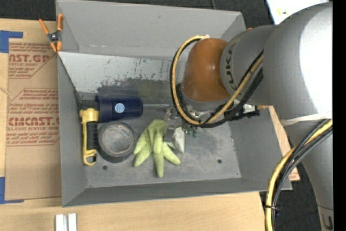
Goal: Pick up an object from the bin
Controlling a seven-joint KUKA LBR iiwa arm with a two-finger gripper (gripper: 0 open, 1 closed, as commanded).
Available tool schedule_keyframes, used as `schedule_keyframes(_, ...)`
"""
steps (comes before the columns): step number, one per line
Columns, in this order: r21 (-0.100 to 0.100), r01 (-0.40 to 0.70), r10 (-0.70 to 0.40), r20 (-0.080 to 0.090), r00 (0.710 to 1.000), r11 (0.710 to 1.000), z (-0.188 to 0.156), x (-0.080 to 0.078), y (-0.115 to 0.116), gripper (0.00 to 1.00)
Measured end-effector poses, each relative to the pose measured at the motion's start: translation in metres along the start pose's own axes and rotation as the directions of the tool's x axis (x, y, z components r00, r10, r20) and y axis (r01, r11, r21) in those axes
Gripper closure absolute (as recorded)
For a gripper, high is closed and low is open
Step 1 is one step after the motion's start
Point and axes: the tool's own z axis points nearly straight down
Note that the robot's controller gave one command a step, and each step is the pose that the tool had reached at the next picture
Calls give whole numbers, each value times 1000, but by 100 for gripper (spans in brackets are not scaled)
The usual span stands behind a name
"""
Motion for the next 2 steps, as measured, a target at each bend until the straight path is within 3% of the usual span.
schedule_keyframes(1, 1, -14, 14, -4, 1000, 1000, -63, -7, 4, 100)
schedule_keyframes(2, 1, 12, -12, -9, 1000, 1000, -137, 6, 4, 100)
